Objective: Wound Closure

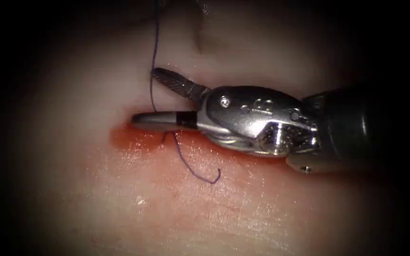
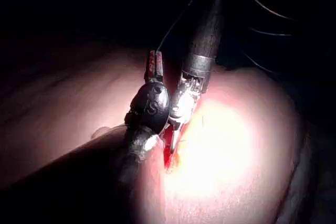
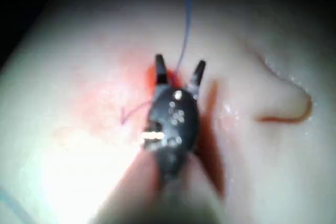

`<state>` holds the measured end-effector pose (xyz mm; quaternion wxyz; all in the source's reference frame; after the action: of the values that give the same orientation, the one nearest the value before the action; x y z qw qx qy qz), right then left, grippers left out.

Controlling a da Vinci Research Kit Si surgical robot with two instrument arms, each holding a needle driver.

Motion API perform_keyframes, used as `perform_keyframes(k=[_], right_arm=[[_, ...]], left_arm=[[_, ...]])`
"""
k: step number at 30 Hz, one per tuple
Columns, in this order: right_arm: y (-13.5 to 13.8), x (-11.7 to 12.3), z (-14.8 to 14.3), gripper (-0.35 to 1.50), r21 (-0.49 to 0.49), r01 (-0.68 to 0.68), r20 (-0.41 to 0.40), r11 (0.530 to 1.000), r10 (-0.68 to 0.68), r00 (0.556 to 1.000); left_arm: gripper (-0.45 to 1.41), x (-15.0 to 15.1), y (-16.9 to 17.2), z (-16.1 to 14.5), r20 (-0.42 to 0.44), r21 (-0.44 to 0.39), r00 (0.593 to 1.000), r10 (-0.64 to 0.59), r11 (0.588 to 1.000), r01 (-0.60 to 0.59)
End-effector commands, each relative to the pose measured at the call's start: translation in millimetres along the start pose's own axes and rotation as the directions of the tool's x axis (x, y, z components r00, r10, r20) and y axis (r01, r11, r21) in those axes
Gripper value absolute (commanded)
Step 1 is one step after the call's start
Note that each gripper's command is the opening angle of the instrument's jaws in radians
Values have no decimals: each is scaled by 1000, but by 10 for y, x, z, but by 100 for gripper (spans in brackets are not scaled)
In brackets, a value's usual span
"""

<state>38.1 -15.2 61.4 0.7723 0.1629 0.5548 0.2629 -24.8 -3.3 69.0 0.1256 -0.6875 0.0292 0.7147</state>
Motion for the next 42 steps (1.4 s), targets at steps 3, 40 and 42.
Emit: perform_keyframes(k=[3,40,42], right_arm=[[-7,-7,16,136,18,2,1,1000,-2,1000],[-16,7,18,37,27,85,-36,996,-84,996],[-16,8,21,148,-54,78,-56,995,-81,995]], left_arm=[[-45,-3,6,7,2,3,1000,-3,1000,3],[-45,21,18,7,-23,-31,1000,-16,999,16],[-45,22,17,3,-18,-28,1000,-18,999,17]])
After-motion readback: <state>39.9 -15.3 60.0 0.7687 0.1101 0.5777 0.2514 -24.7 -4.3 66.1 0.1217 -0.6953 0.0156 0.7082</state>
